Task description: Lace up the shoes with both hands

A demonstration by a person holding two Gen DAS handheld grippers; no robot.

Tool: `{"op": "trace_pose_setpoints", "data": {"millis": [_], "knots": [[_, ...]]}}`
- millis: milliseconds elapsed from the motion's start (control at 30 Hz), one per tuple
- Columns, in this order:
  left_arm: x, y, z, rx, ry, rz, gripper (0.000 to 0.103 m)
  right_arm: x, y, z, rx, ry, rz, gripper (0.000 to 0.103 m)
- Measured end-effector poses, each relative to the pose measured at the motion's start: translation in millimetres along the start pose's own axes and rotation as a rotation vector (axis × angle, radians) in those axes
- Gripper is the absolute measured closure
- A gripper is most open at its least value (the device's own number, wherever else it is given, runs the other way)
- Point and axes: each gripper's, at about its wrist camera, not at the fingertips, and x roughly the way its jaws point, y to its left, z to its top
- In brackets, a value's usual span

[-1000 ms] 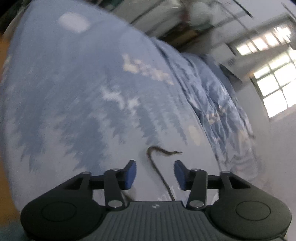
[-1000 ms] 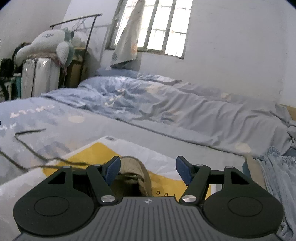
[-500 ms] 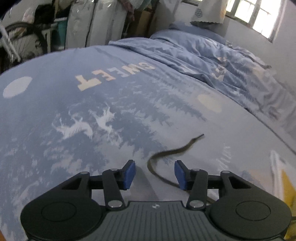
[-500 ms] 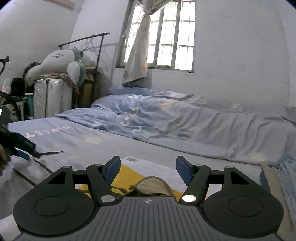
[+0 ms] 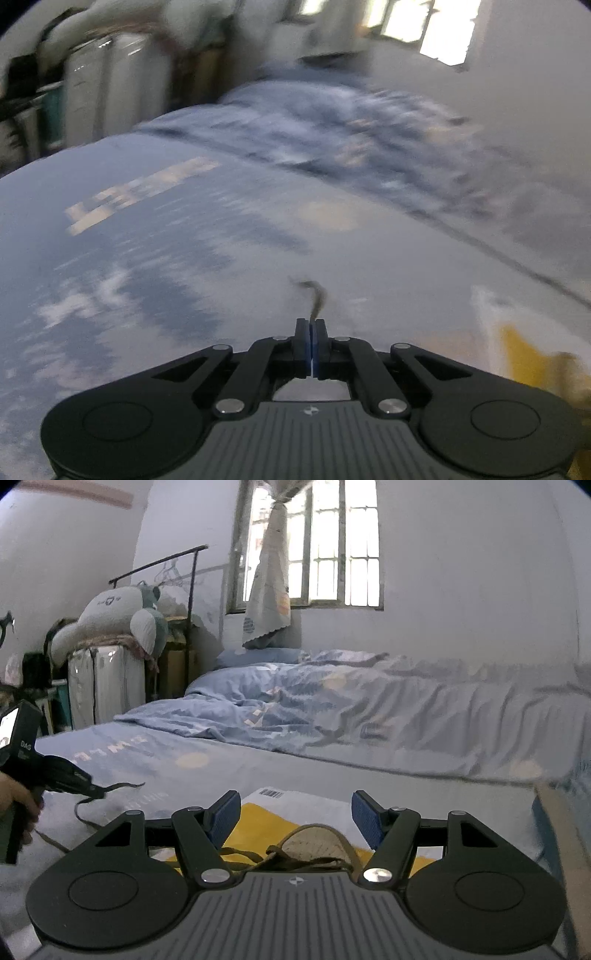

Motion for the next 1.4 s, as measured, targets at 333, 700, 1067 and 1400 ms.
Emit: {"op": "trace_pose_setpoints", "data": {"millis": [333, 700, 1067, 1400], "knots": [[-42, -108, -14, 0.134, -0.017, -0.55, 0.103, 4, -73, -7, 0.486, 0.09, 0.153, 0.035], [-30, -133, -21, -0.047, 0.087, -1.092, 0.103, 12, -139, -46, 1.121, 0.074, 0.496, 0.036], [-26, -147, -31, -0.003, 0.108, -1.222, 0.103, 31, -151, -70, 1.407, 0.072, 0.566, 0.036], [-26, -165, -51, 0.145, 0.193, -1.206, 0.103, 33, -162, -74, 1.435, 0.042, 0.518, 0.043]]}}
